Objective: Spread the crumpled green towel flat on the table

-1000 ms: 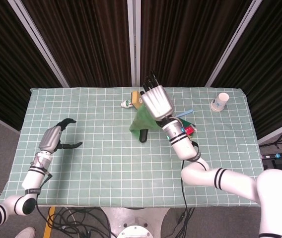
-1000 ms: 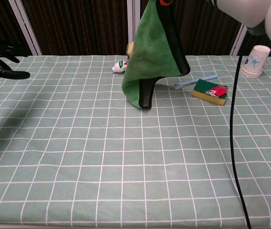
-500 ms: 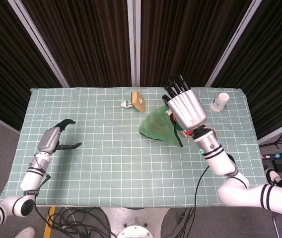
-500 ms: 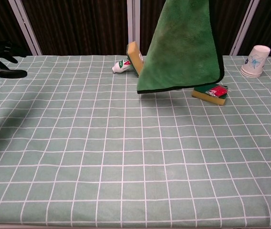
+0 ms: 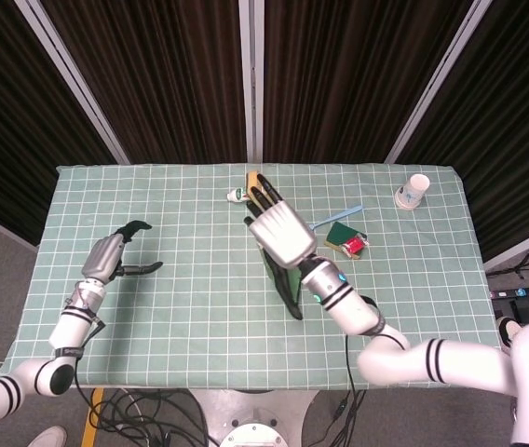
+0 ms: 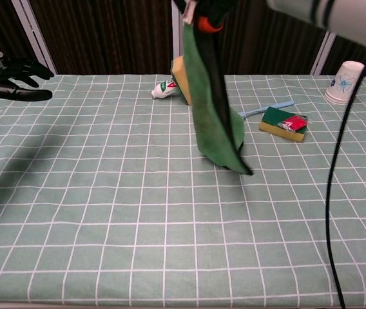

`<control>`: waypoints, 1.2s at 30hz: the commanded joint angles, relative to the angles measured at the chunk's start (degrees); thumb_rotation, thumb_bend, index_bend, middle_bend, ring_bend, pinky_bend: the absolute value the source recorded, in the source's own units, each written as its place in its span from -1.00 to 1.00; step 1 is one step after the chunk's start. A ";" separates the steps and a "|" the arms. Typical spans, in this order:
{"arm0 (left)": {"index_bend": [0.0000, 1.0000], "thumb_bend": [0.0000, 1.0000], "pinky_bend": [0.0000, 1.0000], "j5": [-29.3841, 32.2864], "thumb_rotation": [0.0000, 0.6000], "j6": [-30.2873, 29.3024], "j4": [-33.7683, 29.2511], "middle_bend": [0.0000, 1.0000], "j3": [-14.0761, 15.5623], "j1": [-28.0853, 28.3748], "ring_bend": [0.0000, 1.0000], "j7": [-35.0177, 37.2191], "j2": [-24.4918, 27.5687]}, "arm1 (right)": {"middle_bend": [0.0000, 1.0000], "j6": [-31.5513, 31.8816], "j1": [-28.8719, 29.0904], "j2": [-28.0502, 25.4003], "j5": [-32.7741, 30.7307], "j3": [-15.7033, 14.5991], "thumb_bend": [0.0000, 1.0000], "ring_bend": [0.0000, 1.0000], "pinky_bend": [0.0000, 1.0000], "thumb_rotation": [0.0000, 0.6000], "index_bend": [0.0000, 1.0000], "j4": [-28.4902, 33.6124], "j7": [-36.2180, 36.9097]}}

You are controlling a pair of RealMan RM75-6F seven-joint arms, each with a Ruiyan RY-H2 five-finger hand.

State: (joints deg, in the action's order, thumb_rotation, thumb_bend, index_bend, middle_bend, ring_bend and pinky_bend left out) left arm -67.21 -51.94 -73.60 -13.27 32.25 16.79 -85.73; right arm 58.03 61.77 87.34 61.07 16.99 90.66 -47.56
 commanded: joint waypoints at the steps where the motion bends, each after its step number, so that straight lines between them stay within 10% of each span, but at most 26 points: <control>1: -0.45 -0.97 -0.42 1.33 -0.11 1.16 0.39 -0.49 -0.51 0.62 -0.58 -0.50 -0.26 | -0.38 -2.02 5.48 7.17 -4.57 1.92 0.18 -0.73 -0.97 0.91 0.60 -7.86 -4.00; 12: -0.45 -0.99 -0.42 4.19 -0.58 3.61 -0.92 -0.50 -1.17 2.81 -0.58 -3.56 -1.49 | -0.46 -5.19 12.54 16.27 -13.75 5.29 0.18 -0.77 -0.97 0.94 0.59 -22.19 -5.37; 23: -0.45 -0.95 -0.42 7.58 -0.04 4.00 2.34 -0.50 -1.09 6.91 -0.58 -12.88 -8.12 | -0.49 -7.59 16.45 22.41 -18.75 6.84 0.18 -0.78 -0.97 0.94 0.56 -32.10 -3.63; 36: -0.34 -0.94 -0.42 11.95 0.08 2.68 5.51 -0.50 -1.28 9.83 -0.58 -21.57 -14.13 | -0.49 -6.06 16.14 22.44 -18.15 7.75 0.18 -0.78 -0.97 0.91 0.55 -32.35 0.46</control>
State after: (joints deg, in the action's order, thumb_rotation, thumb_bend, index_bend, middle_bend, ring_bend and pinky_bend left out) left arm -55.84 -49.05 -68.71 -14.73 41.83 -4.15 -99.18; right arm 51.88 78.01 109.91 42.87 24.68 58.17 -47.21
